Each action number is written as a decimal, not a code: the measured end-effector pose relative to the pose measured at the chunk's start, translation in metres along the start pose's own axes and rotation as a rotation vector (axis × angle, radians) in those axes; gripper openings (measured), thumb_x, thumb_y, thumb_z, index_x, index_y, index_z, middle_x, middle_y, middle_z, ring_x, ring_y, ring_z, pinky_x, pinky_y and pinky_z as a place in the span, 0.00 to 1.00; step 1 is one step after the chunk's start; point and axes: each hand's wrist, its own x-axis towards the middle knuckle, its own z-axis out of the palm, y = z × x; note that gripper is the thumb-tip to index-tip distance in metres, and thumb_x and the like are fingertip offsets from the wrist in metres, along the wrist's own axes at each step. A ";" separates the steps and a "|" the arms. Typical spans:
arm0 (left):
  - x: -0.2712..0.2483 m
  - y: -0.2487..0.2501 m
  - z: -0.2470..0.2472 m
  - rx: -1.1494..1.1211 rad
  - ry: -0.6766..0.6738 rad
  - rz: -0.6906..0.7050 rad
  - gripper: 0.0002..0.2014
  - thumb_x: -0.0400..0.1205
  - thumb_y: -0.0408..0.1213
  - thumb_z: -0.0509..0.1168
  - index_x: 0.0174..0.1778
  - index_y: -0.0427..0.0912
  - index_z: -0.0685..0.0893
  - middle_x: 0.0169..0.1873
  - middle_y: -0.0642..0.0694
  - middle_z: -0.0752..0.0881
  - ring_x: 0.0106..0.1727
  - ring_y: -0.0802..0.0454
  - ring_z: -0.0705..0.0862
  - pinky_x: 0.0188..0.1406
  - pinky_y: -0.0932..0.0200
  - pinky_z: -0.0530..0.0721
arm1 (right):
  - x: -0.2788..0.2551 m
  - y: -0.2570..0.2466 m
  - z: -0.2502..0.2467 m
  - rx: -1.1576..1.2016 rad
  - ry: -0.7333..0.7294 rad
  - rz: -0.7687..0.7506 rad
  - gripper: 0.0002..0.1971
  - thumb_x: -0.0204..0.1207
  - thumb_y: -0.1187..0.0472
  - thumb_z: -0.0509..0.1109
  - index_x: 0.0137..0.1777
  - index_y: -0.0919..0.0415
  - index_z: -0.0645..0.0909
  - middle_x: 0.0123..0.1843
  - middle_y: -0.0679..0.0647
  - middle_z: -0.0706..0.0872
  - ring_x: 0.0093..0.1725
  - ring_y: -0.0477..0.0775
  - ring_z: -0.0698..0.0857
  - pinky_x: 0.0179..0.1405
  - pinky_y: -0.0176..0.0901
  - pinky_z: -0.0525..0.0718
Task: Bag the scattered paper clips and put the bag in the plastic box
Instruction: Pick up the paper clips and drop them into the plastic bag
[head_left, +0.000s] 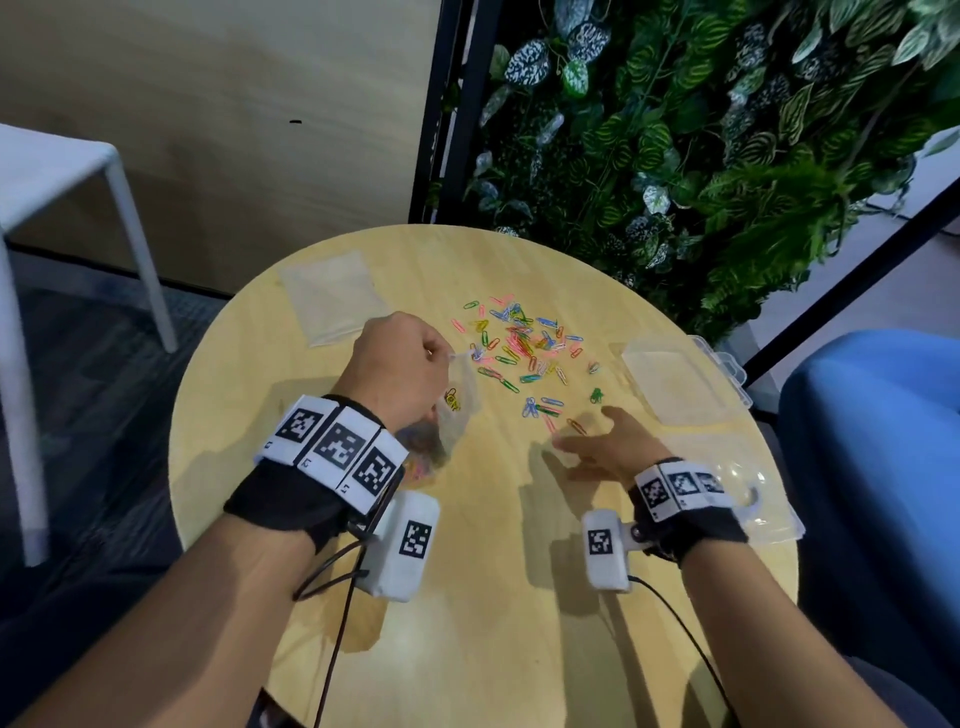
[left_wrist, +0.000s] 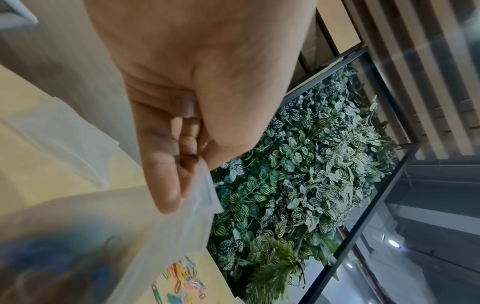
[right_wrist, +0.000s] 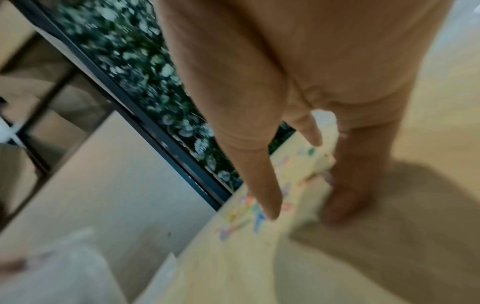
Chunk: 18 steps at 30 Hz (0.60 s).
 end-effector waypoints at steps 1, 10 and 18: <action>0.000 0.000 -0.001 0.002 -0.001 0.000 0.11 0.85 0.31 0.65 0.42 0.41 0.93 0.37 0.45 0.92 0.25 0.50 0.90 0.29 0.63 0.85 | 0.009 0.007 0.002 -0.113 0.075 -0.003 0.49 0.63 0.58 0.84 0.81 0.57 0.60 0.69 0.65 0.80 0.53 0.62 0.87 0.43 0.45 0.88; -0.003 -0.004 -0.003 0.007 -0.016 0.017 0.10 0.85 0.32 0.65 0.44 0.42 0.93 0.38 0.44 0.92 0.27 0.48 0.91 0.36 0.50 0.93 | 0.068 -0.030 0.000 -0.497 0.338 -0.059 0.32 0.70 0.49 0.76 0.70 0.65 0.74 0.68 0.63 0.80 0.58 0.63 0.83 0.46 0.42 0.78; 0.004 -0.007 -0.001 0.005 -0.055 0.036 0.11 0.85 0.31 0.65 0.43 0.41 0.93 0.41 0.43 0.91 0.34 0.44 0.91 0.38 0.51 0.93 | 0.119 -0.076 0.006 -0.765 0.221 -0.089 0.43 0.74 0.26 0.54 0.66 0.67 0.79 0.69 0.68 0.78 0.67 0.68 0.77 0.67 0.57 0.77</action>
